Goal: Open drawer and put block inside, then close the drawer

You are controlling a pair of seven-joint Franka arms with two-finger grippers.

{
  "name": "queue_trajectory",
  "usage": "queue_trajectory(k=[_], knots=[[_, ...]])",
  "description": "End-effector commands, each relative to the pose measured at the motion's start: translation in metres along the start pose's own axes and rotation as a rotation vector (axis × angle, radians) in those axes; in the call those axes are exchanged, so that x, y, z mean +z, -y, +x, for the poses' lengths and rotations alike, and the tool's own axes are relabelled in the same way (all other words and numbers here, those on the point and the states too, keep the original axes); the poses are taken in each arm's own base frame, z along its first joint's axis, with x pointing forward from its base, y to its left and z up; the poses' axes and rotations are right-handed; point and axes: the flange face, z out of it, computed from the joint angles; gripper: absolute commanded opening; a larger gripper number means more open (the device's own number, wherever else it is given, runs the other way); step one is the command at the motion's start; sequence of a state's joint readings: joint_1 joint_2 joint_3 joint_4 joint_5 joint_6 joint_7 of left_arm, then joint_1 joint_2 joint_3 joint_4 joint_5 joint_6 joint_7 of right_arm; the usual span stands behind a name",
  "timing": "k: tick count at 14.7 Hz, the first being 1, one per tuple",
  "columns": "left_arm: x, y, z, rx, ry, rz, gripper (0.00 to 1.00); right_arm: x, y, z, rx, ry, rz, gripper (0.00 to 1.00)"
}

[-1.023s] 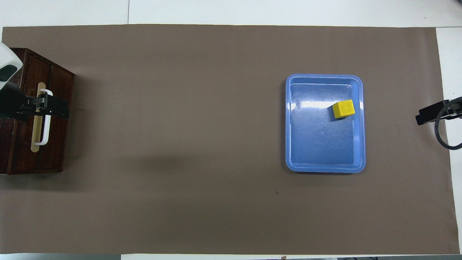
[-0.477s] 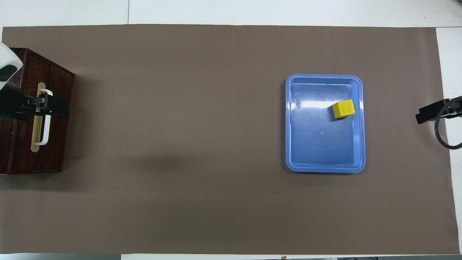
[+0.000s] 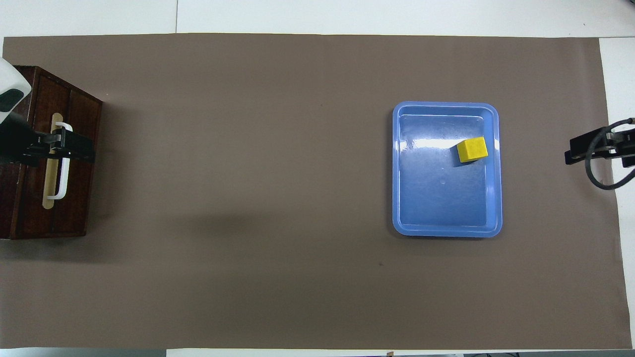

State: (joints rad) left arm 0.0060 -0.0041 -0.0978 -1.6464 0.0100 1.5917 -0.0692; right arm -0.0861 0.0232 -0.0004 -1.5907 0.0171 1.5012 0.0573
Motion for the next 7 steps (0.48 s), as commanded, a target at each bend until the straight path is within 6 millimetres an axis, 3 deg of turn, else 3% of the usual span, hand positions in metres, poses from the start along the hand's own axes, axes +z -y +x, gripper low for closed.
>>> queue_trajectory(k=[1,7], knots=[[-0.004,0.002,-0.008,-0.006,0.001,-0.009,1.0,0.031,-0.008,0.006,0.269,0.063,0.107,1.0],[-0.004,0.001,-0.008,-0.003,0.001,-0.009,1.0,0.104,-0.032,0.044,0.768,0.244,0.303,1.0]])
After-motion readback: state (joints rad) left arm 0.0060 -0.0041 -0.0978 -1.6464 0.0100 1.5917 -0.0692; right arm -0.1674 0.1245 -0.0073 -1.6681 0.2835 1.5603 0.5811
